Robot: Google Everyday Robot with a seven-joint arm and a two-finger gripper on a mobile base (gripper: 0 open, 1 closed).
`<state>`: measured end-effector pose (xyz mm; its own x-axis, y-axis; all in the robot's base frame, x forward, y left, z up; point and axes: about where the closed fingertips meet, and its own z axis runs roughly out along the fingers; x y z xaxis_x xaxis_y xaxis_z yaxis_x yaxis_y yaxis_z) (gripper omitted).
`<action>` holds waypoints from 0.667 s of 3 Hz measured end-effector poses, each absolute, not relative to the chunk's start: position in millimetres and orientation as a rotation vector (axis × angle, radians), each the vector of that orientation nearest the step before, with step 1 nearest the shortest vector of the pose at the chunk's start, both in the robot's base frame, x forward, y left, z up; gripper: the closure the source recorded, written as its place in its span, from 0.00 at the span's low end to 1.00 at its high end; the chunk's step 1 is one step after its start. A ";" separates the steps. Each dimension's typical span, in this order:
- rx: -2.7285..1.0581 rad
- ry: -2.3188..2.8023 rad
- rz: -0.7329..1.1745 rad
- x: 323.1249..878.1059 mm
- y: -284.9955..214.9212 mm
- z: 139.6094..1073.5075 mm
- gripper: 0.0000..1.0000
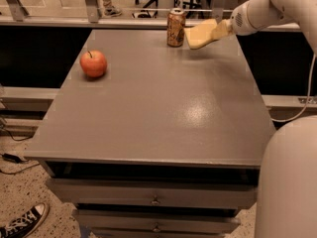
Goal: Move sponge near orange can
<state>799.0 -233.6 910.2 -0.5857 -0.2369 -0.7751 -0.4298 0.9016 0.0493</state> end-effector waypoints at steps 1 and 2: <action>-0.474 2.238 0.296 803.3 -228.8 903.3 1.00; -0.477 2.263 0.328 806.0 -223.8 895.5 0.76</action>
Offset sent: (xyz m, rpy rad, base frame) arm 0.0116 0.0060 -0.0109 0.0249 0.0662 0.0147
